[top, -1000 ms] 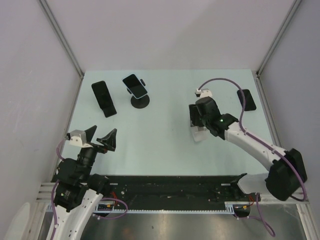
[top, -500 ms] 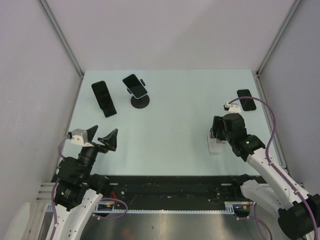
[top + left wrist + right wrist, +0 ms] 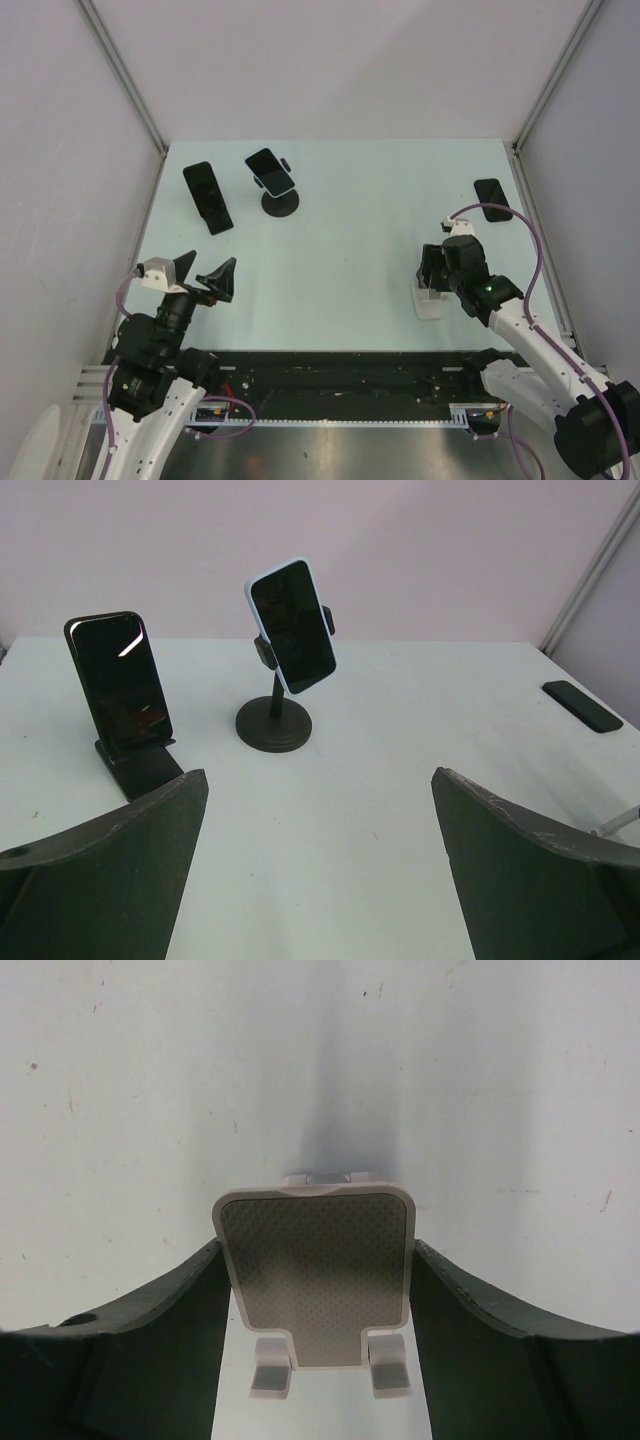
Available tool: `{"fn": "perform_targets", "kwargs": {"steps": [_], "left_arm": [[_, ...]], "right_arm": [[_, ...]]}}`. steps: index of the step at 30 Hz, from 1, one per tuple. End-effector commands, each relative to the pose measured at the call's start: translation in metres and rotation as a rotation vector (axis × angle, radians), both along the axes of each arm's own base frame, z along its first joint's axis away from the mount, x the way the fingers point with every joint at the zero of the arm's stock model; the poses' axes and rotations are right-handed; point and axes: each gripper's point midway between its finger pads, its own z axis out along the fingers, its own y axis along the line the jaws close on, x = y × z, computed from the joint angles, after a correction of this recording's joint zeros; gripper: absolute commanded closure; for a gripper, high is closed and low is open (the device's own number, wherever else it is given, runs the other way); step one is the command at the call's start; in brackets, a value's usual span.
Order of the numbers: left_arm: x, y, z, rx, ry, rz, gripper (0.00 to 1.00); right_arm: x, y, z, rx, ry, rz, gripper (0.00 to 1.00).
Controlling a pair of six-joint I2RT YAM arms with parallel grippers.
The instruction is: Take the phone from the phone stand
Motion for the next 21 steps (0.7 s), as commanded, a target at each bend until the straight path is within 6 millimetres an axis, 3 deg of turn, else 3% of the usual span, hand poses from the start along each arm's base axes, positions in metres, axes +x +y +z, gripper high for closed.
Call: {"fn": "perform_targets", "kwargs": {"steps": [1, 10, 14, 17, 21], "left_arm": [[-0.001, 0.0, 0.011, 0.012, -0.028, -0.003, 0.0], [0.001, 0.0, 0.009, 0.016, -0.019, 0.0, 0.0], [0.002, 0.001, 0.007, 0.019, -0.012, 0.006, 0.0], [0.003, 0.002, 0.007, 0.021, -0.009, 0.011, 0.0], [0.005, 0.004, 0.006, 0.021, -0.004, 0.028, 0.0]], "right_arm": [[0.009, 0.008, 0.008, 0.046, -0.054, -0.001, 0.83], [0.007, 0.009, 0.009, 0.06, -0.048, 0.004, 0.4], [0.006, 0.012, 0.013, 0.077, -0.06, 0.007, 0.11], [0.006, 0.014, 0.019, 0.098, -0.074, 0.008, 0.01], [0.006, 0.019, 0.04, 0.143, -0.112, 0.023, 0.0]]}}
